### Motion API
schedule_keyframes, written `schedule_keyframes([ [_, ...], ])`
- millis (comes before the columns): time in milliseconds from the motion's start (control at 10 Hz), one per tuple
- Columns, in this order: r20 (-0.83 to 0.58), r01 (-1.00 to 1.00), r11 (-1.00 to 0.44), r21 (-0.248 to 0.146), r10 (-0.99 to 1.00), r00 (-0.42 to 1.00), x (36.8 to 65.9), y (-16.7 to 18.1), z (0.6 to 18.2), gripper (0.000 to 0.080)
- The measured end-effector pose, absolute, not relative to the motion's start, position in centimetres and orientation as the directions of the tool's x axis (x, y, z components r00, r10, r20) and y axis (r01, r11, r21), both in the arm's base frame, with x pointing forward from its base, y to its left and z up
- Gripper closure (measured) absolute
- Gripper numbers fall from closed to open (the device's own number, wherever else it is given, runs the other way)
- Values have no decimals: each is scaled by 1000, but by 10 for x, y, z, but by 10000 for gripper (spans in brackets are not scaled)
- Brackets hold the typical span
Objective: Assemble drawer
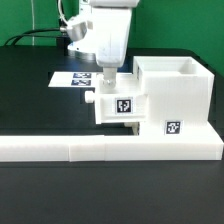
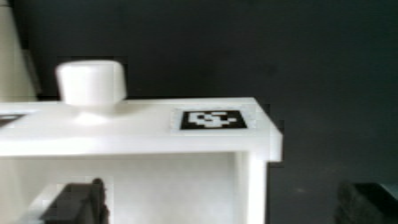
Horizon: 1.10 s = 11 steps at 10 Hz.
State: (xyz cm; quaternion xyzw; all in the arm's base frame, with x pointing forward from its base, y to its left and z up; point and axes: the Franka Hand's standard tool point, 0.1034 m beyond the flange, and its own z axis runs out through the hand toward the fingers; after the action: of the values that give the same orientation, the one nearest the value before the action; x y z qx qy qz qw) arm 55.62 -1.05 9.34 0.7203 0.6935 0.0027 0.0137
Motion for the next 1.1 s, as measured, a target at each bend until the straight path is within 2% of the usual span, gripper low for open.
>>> schedule_keyframes([
  [200,-17,1000,7,-18,1000,-7,549,-37,95,150],
  [500,16,1000,22,-23,1000,-21,547,-45,92,150],
  [700,115,998,47,-33,992,-43,542,-72,76,150],
  [1100,219,993,110,-47,971,-98,536,-73,57,150],
])
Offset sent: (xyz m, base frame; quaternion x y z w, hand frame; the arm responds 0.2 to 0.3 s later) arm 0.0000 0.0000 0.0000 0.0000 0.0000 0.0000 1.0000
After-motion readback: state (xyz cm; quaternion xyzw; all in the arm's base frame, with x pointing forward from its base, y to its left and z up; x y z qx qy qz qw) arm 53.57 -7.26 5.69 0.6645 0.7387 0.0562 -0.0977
